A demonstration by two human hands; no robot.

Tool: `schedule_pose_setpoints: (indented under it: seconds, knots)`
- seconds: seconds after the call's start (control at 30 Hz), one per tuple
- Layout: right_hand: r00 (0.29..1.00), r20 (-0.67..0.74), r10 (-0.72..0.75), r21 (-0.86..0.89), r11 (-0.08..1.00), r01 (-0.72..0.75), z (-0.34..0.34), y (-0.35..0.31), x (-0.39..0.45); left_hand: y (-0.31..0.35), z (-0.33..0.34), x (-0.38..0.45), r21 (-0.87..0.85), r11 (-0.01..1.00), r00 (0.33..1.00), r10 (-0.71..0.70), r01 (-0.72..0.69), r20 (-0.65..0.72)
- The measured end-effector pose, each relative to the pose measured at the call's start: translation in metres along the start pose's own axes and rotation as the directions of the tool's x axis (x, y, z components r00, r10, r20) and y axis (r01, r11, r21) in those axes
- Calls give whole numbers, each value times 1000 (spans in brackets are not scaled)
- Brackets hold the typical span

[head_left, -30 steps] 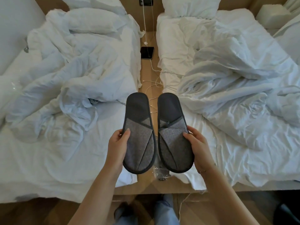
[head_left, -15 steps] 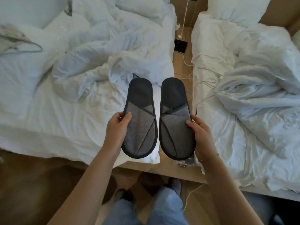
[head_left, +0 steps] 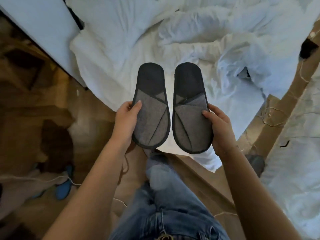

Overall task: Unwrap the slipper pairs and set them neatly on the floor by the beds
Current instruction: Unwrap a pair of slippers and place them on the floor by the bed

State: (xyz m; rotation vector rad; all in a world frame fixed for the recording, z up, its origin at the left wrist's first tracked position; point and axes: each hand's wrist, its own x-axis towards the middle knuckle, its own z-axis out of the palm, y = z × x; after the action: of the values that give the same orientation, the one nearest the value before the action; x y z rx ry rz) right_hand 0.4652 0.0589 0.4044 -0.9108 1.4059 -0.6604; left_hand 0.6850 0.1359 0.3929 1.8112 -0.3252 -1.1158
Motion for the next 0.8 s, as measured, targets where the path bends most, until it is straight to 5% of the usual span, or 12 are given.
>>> schedule_pose_setpoints:
  seconds: [0.47, 0.8]
  knots:
    - [973, 212, 93, -105, 992, -72, 216, -68, 119, 87, -125, 163, -103, 991, 985, -97, 82, -141]
    - [996, 84, 40, -66, 997, -34, 388, -82, 137, 128, -268, 277, -108, 994, 999, -23, 19, -34]
